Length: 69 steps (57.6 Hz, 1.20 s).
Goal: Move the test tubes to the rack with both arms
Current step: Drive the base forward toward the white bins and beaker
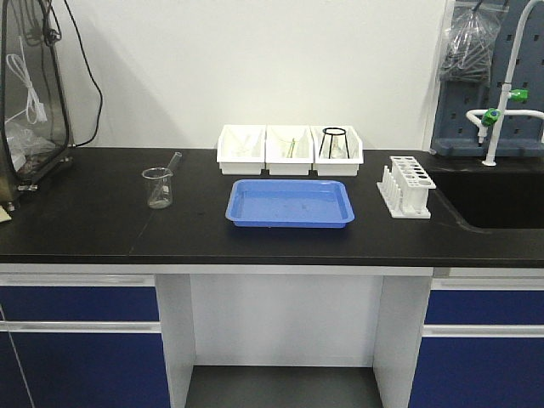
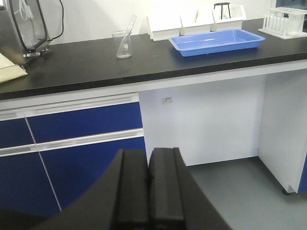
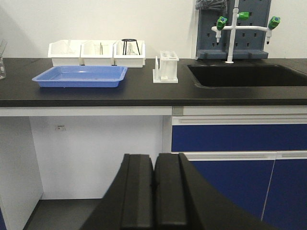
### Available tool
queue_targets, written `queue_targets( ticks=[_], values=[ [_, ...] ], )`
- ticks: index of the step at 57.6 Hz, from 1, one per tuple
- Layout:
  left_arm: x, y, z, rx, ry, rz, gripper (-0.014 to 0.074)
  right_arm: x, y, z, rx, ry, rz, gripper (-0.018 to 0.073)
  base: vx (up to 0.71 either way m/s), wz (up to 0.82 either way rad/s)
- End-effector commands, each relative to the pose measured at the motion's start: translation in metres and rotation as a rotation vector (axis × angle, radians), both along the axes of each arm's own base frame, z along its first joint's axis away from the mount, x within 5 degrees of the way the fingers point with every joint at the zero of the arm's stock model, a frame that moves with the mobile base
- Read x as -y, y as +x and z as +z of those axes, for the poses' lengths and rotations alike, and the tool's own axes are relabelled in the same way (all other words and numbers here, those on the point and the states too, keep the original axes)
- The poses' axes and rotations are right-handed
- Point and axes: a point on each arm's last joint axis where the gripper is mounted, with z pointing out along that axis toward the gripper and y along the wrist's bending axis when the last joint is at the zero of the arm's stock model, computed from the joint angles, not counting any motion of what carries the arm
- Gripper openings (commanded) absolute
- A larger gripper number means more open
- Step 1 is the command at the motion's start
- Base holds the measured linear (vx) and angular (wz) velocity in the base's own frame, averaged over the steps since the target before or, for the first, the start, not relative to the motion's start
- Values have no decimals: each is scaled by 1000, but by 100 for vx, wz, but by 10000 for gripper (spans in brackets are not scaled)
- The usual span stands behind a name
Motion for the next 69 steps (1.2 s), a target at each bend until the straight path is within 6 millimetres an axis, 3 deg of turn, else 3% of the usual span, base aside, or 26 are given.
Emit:
queue_targets(
  ticks=[1,69],
  values=[
    [-1,1,-2,58,-16,10,-20,-1,0,4,75,-25,12,-8,0,0],
    [-1,1,-2,58,-16,10,-20,-1,0,4,75,-25,12,-8,1,0]
  ],
)
